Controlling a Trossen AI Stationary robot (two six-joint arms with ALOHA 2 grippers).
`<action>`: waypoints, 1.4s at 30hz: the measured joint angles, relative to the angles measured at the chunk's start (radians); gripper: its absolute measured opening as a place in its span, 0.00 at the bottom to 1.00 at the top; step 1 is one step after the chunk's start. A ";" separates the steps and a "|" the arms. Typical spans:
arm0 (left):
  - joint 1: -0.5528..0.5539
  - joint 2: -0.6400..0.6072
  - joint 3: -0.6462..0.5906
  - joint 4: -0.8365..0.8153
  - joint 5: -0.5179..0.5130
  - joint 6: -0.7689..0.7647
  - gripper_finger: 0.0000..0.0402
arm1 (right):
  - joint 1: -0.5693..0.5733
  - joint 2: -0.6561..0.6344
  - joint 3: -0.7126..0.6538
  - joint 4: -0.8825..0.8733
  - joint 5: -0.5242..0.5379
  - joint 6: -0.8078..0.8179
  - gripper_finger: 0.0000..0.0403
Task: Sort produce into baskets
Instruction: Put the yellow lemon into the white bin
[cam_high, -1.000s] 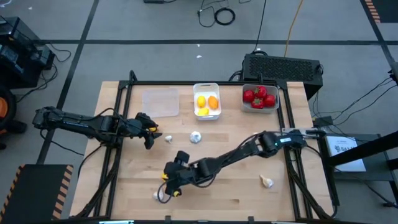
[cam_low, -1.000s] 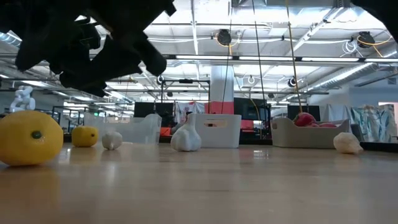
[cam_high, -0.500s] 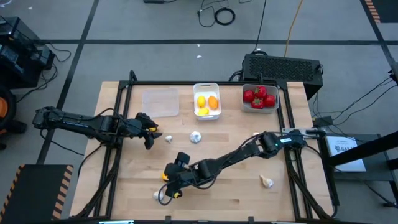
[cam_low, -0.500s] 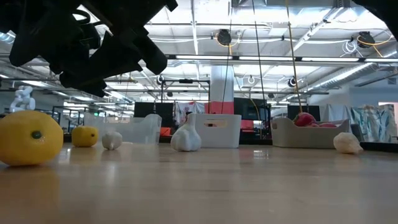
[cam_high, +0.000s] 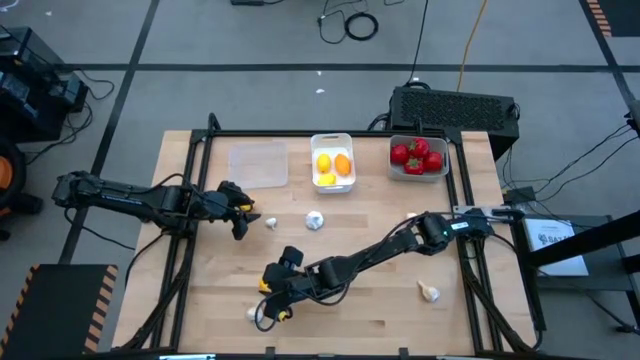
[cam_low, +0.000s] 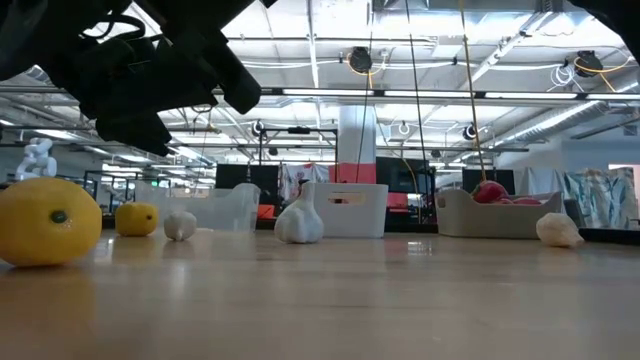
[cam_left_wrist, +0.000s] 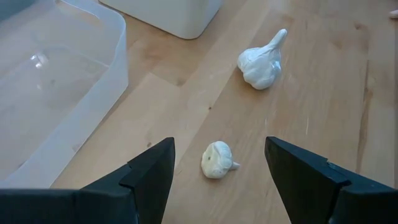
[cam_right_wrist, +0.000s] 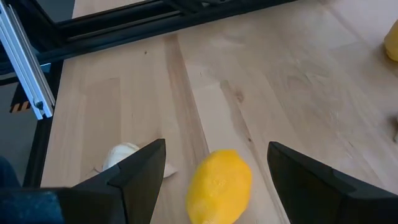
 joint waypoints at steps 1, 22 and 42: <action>0.000 0.000 0.000 0.000 0.000 0.000 0.64 | 0.000 0.000 0.000 0.000 0.000 0.000 0.67; 0.000 0.000 0.000 0.000 0.000 0.001 0.64 | 0.020 -0.003 -0.063 0.093 0.113 -0.035 0.67; 0.000 0.000 0.000 0.003 0.000 0.009 0.64 | 0.017 0.075 -0.137 0.228 0.029 -0.019 0.67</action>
